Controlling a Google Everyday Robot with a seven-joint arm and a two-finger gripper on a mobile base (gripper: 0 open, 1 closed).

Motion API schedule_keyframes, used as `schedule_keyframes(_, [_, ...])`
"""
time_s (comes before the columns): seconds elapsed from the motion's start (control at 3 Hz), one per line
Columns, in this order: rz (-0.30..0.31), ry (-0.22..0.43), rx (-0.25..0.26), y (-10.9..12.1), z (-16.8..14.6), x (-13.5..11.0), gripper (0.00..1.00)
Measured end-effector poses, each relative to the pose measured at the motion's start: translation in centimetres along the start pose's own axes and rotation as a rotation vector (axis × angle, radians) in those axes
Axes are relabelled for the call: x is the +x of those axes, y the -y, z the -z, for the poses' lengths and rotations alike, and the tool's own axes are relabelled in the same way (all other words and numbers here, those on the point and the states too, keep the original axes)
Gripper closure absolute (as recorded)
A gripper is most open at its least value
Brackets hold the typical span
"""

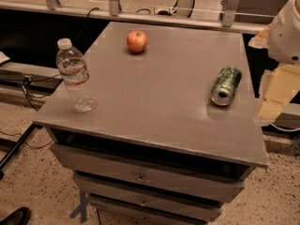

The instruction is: Move green can near water bottle

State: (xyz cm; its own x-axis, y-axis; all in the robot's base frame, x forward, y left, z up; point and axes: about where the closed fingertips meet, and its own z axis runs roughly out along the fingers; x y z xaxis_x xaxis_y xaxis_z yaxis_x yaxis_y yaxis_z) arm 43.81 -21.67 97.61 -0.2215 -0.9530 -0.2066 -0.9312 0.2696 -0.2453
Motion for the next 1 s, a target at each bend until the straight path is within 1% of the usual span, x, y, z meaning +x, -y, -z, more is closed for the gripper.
schedule_keyframes(0.33, [0.0, 0.0, 0.0, 0.0, 0.0, 0.0, 0.0])
schedule_keyframes(0.67, [-0.057, 0.004, 0.013, 1.7, -1.9, 0.0, 0.0])
schedule_keyframes(1.0, [-0.178, -0.016, 0.064, 5.0, -5.1, -0.2, 0.0])
